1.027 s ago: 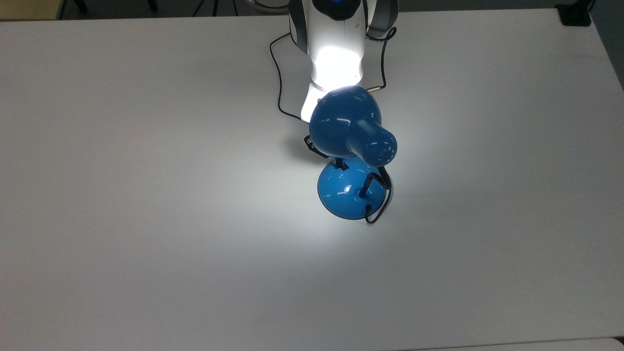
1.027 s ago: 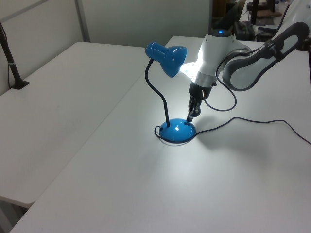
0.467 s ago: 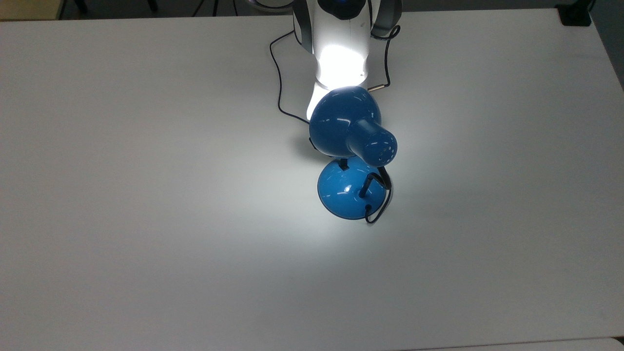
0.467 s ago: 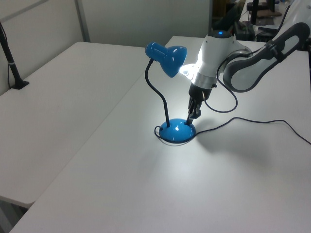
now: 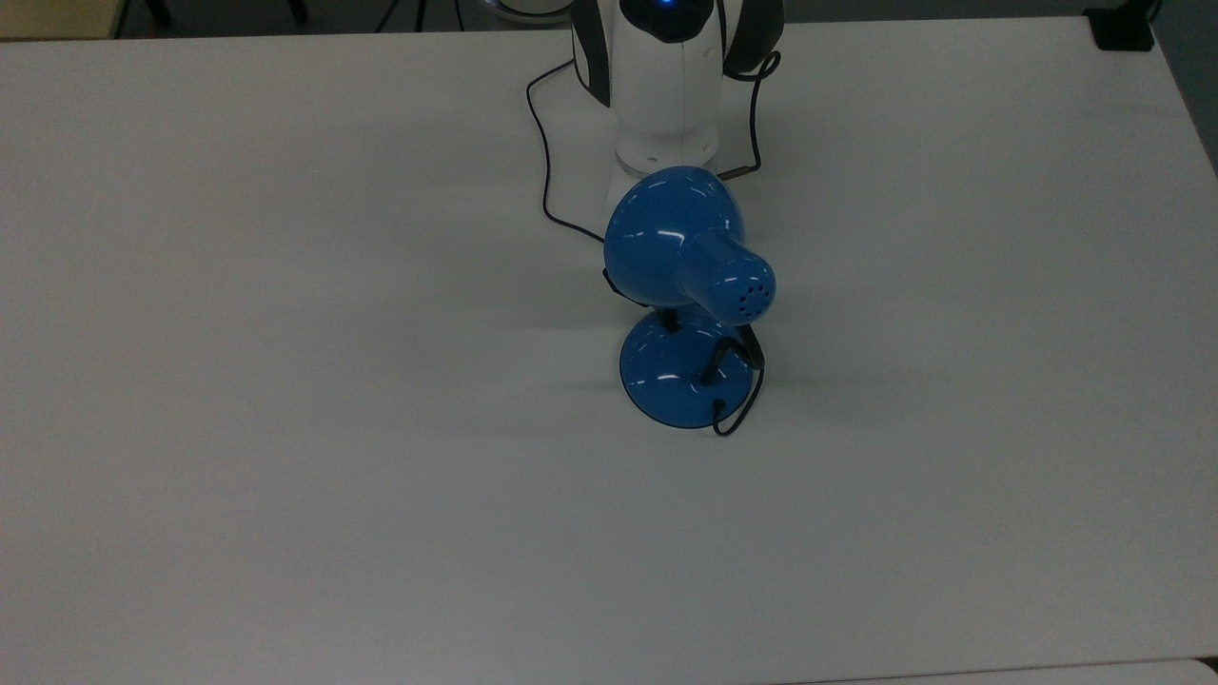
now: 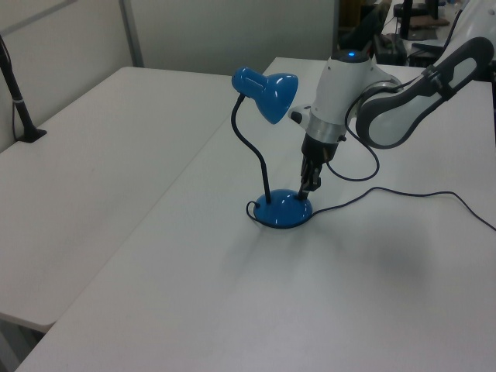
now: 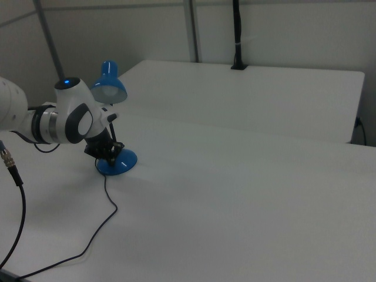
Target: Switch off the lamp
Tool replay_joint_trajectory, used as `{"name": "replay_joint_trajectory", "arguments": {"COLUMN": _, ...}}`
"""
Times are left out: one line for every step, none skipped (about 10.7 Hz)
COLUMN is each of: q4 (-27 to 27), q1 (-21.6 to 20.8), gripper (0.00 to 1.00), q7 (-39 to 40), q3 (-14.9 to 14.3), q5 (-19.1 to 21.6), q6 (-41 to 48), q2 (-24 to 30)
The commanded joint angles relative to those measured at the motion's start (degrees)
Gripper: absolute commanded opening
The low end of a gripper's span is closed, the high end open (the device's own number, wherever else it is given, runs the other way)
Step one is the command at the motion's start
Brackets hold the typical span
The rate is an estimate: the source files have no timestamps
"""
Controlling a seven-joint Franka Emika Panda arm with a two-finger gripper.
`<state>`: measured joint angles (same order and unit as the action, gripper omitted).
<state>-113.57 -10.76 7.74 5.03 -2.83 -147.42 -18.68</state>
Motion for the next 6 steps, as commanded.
{"name": "replay_joint_trajectory", "arguments": {"q4": -2.4, "q1": 0.1, "gripper": 0.01, "q7": 1.6, "q3": 0.1, "q5": 1.0, "q6": -0.9, "q2": -0.1}}
{"name": "replay_joint_trajectory", "arguments": {"q4": -2.6, "q1": 0.2, "gripper": 0.01, "q7": 1.2, "q3": 0.1, "q5": 1.0, "q6": -0.8, "q2": 0.0}}
{"name": "replay_joint_trajectory", "arguments": {"q4": -2.7, "q1": 0.2, "gripper": 0.03, "q7": 0.0, "q3": 0.0, "q5": 1.0, "q6": 2.3, "q2": 1.4}}
{"name": "replay_joint_trajectory", "arguments": {"q4": -2.1, "q1": 0.3, "gripper": 0.07, "q7": -2.2, "q3": 0.0, "q5": 1.0, "q6": 8.8, "q2": 3.7}}
{"name": "replay_joint_trajectory", "arguments": {"q4": -1.8, "q1": 0.2, "gripper": 0.1, "q7": -5.0, "q3": 0.0, "q5": 1.0, "q6": 14.1, "q2": 6.4}}
{"name": "replay_joint_trajectory", "arguments": {"q4": -1.7, "q1": 0.2, "gripper": 0.1, "q7": -8.3, "q3": 0.0, "q5": 0.4, "q6": 19.7, "q2": 9.1}}
